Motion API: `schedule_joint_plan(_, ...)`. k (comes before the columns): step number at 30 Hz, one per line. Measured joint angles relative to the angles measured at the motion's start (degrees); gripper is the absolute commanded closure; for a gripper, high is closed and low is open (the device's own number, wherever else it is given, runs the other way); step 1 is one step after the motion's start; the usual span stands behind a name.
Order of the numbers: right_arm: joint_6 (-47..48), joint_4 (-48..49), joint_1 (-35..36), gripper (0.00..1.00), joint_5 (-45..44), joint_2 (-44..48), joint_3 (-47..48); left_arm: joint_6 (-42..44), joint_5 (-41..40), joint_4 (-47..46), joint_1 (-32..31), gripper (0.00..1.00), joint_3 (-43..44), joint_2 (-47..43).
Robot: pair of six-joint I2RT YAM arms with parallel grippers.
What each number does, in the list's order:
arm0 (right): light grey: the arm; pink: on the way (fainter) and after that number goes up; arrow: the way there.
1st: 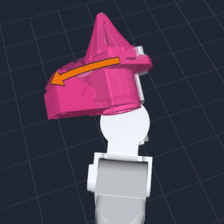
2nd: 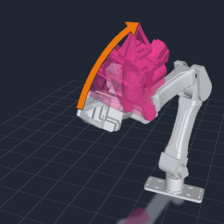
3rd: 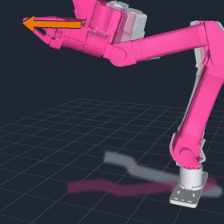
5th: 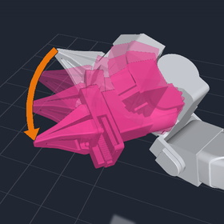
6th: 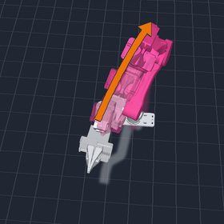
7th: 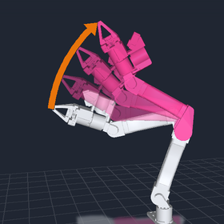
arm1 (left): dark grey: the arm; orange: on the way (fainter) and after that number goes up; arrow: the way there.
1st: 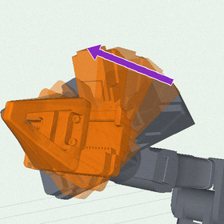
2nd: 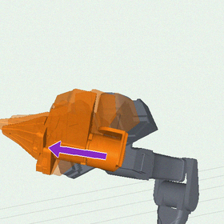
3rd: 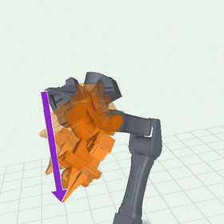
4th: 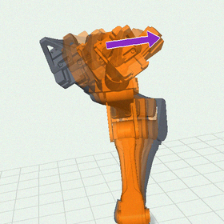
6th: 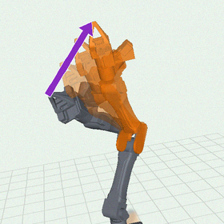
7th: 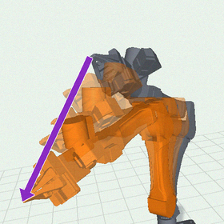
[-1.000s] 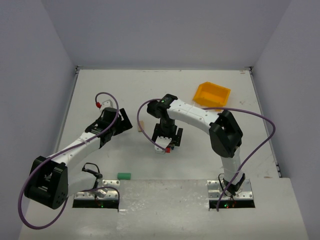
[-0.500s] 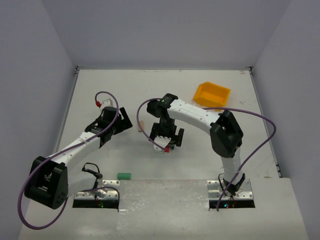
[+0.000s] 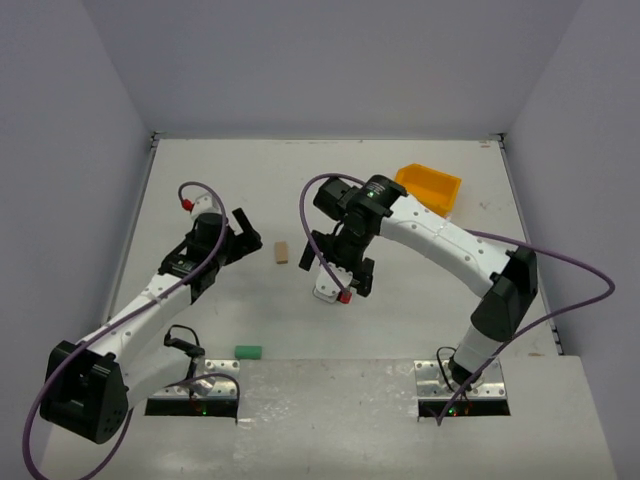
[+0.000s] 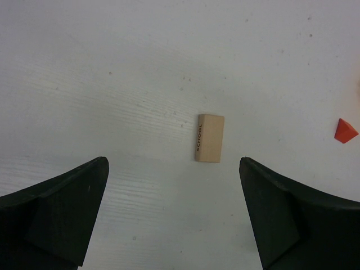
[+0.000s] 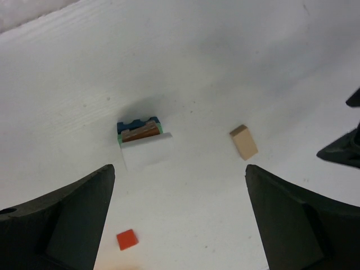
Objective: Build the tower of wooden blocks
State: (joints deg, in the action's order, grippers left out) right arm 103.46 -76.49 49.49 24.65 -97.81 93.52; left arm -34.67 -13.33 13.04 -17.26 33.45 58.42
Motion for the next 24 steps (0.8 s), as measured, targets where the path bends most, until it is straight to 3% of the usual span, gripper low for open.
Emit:
schedule_joint_plan(3, -12.1, 5.5, 0.2, 0.01, 3.0, 3.9, -3.4, -0.3, 0.4, -0.4, 0.0, 0.00, 0.0, -0.8)
schedule_joint_plan(6, -30.3, 19.1, 0.5, 0.01, 4.0, 9.6, -10.6, -0.3, 1.2, -1.0, 0.0, 0.00, 0.1, -0.9)
schedule_joint_plan(10, -57.9, 38.7, 0.7, 0.01, -2.8, 18.7, -23.5, -0.3, 2.2, -1.5, 0.0, 0.00, 0.4, -1.1)
schedule_joint_plan(14, -79.5, 50.2, 0.5, 0.01, -9.3, 26.4, -34.2, -0.4, 2.7, -2.0, 0.0, 0.00, 0.0, -3.8)
schedule_joint_plan(18, -90.3, 52.8, 0.5, 0.01, -10.4, 29.5, -39.1, -0.7, 2.6, -2.8, 0.0, 0.00, -1.7, -7.9)
schedule_joint_plan(24, -93.0, 54.2, 0.5, 0.01, -9.5, 26.3, -40.4, -0.7, 3.2, -3.5, 0.0, 0.00, -3.5, -11.3)
